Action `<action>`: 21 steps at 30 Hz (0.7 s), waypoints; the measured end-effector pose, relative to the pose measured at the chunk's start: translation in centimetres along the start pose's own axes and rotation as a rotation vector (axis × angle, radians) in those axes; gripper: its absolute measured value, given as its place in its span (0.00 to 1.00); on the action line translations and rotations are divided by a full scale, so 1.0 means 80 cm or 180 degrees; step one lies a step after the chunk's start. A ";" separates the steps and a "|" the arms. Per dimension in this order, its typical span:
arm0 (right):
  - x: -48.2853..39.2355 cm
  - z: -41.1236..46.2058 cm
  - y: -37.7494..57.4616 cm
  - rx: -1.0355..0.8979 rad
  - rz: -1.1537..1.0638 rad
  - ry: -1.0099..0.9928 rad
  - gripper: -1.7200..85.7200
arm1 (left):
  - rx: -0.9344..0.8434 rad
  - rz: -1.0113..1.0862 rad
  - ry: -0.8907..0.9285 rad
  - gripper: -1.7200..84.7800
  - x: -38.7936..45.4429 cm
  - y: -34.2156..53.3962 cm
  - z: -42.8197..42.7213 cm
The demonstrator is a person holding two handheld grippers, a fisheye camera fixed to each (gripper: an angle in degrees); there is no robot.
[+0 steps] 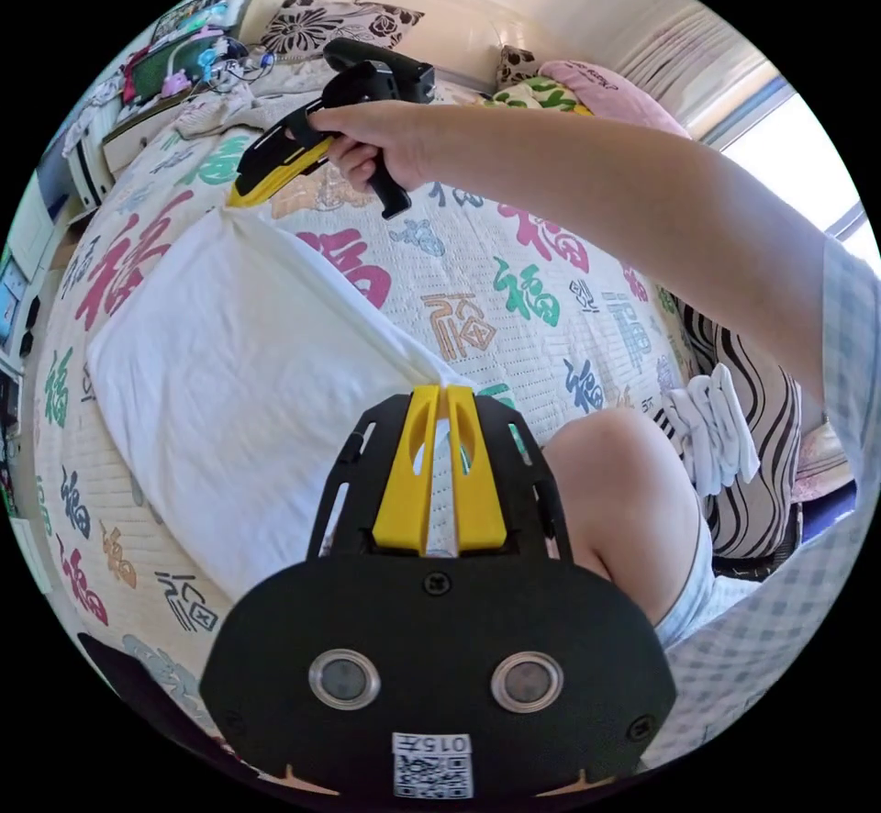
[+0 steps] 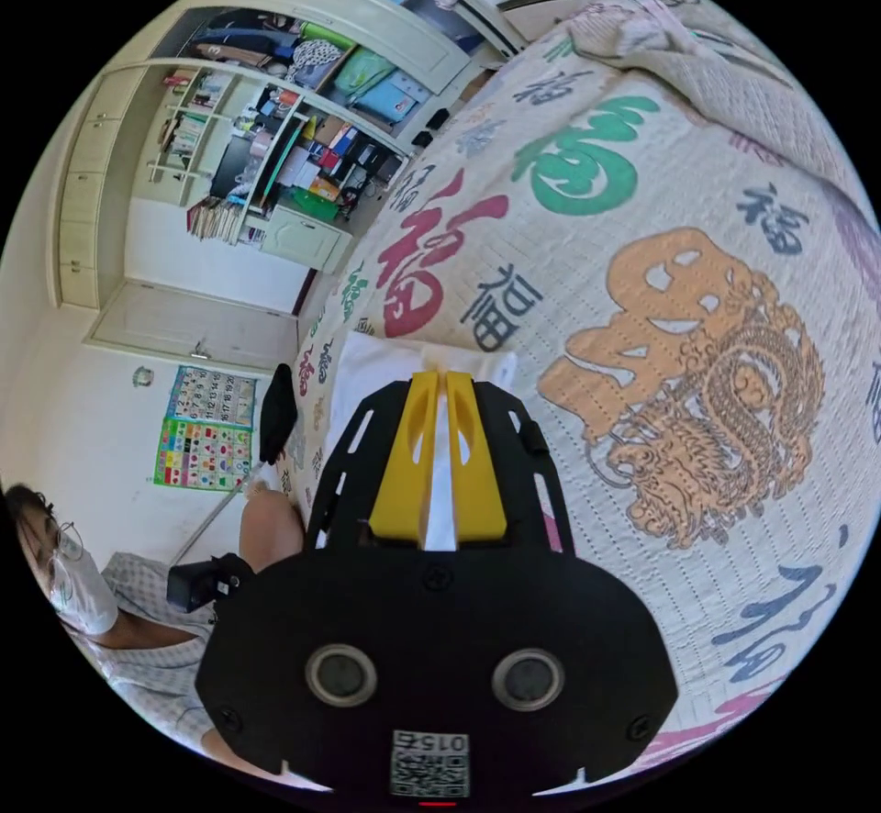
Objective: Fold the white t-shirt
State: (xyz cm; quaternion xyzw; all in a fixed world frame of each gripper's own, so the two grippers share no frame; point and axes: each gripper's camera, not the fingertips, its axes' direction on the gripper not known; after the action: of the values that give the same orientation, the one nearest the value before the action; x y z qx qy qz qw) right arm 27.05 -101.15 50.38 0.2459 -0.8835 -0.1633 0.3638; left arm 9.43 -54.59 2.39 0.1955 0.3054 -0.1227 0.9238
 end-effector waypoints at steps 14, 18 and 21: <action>0.005 -0.143 0.049 0.0795 -0.0116 0.0539 0.11 | -0.0085 0.0183 0.0425 0.11 -0.018 -0.020 0.075; -0.036 -0.113 0.043 0.0128 -0.0423 0.0681 0.10 | -0.0036 0.0329 0.0669 0.11 -0.012 -0.021 0.079; -0.020 -0.102 0.049 -0.0034 -0.0155 0.0917 0.07 | 0.0078 0.0341 0.0928 0.11 -0.026 -0.014 0.064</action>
State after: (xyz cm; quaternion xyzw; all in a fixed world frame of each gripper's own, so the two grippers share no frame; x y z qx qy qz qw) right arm 32.74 -97.94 56.88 0.2863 -0.8149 -0.1399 0.4841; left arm 10.03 -57.60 7.12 0.2385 0.4240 -0.0473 0.8724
